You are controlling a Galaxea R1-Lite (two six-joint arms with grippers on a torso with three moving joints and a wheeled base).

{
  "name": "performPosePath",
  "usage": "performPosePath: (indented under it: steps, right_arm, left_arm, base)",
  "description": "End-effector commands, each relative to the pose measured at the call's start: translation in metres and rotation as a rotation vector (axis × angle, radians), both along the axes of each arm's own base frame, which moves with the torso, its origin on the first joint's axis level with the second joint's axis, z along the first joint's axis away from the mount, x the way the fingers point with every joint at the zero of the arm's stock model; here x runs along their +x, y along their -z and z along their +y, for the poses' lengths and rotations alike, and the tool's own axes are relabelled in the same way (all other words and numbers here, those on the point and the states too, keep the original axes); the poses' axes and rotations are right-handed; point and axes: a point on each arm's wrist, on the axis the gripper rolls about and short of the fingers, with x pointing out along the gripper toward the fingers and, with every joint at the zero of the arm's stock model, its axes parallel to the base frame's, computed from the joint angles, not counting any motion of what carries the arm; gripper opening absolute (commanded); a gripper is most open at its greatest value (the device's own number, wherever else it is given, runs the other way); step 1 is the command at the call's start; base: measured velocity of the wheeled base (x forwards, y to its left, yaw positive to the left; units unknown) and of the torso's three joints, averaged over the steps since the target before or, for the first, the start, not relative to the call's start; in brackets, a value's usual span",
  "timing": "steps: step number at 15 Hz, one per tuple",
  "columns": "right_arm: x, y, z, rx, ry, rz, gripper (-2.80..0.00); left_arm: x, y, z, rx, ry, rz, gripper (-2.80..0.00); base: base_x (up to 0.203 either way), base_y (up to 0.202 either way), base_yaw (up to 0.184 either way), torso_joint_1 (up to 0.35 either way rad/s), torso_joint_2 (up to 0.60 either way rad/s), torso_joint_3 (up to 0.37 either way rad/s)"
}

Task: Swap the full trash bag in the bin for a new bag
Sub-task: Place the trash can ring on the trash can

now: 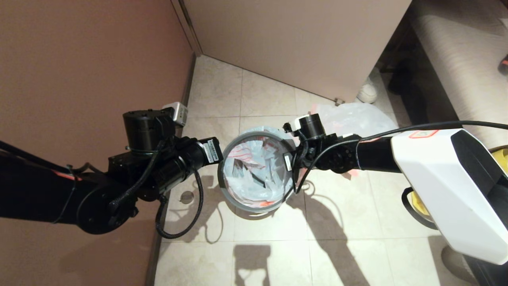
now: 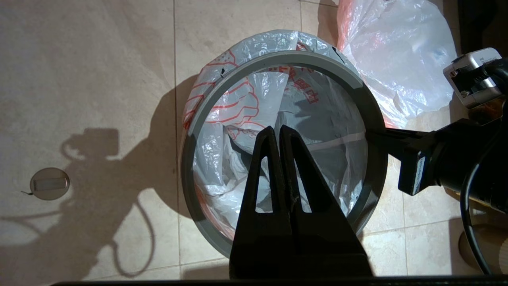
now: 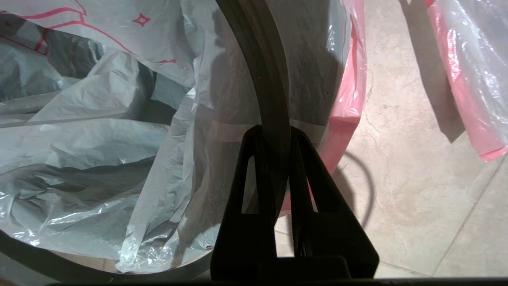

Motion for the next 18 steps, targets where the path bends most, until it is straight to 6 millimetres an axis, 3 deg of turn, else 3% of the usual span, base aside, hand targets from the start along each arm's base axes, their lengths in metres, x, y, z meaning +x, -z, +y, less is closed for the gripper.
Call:
performPosePath:
  steps: [1,6,11,14,18]
  right_arm:
    - [-0.001,0.002,0.002,-0.02,0.012,-0.007,-2.8]
    - [0.004,0.015,0.011,-0.098,0.113,-0.11,-2.8]
    - [-0.018,-0.016,0.019,-0.111,0.091,-0.119,-2.8]
    - [-0.014,-0.012,0.016,-0.181,0.111,-0.135,-2.8]
    - [-0.018,-0.031,0.012,-0.148,0.111,-0.169,-2.8]
  left_arm:
    - [0.002,0.003,-0.001,0.001,0.0,0.008,-2.8]
    - [0.005,0.011,-0.004,0.012,0.004,0.028,-2.8]
    - [0.005,0.013,-0.006,0.015,0.01,0.035,-2.8]
    - [0.004,0.013,-0.007,0.015,0.011,0.033,-2.8]
    - [0.005,0.022,-0.013,0.028,0.024,0.058,-2.8]
  base:
    - [0.0,0.0,0.0,0.0,0.0,0.0]
    - [0.0,0.0,0.0,0.0,0.0,0.0]
    - [0.0,0.0,0.0,0.0,0.0,0.0]
    - [0.0,0.0,0.0,0.0,0.0,0.0]
    - [0.0,0.0,0.0,0.0,0.0,0.0]
